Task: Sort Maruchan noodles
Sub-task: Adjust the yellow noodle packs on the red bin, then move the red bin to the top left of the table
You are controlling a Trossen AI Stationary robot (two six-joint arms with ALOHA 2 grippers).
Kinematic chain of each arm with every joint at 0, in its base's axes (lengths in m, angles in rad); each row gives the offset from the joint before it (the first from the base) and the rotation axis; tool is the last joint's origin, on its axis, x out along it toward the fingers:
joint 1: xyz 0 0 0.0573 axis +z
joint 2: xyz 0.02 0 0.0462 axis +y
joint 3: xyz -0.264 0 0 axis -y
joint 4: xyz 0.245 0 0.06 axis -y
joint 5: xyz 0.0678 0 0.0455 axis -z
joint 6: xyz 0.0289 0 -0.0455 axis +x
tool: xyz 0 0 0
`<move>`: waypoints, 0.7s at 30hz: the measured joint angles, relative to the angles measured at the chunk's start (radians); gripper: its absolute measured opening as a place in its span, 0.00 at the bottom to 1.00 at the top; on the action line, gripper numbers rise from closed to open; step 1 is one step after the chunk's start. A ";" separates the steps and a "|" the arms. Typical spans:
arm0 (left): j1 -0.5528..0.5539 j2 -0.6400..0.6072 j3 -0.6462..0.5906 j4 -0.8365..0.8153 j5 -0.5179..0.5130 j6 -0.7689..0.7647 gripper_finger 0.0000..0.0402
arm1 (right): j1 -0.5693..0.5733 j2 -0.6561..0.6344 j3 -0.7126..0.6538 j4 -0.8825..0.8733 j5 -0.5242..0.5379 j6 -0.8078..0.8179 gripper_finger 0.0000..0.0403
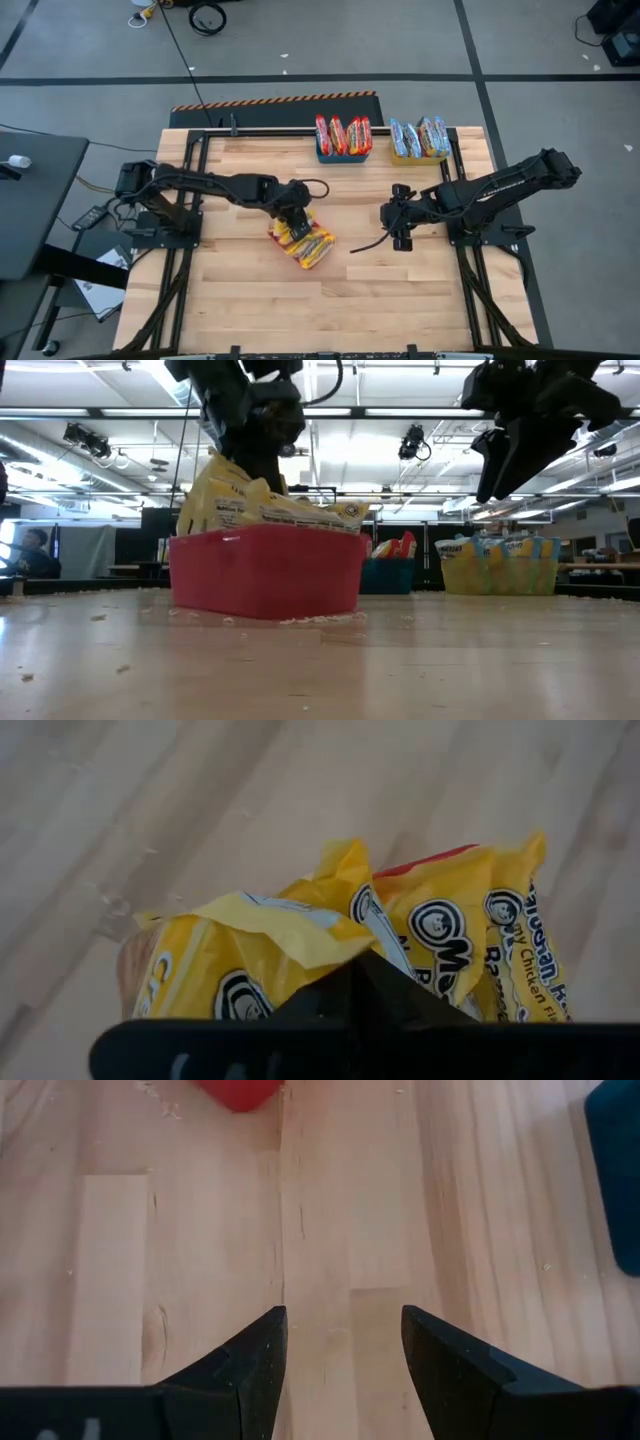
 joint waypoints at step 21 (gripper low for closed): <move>-0.022 -0.151 0.164 -0.445 -0.149 0.358 0.32 | 0.017 0.000 -0.060 0.180 0.009 0.084 0.50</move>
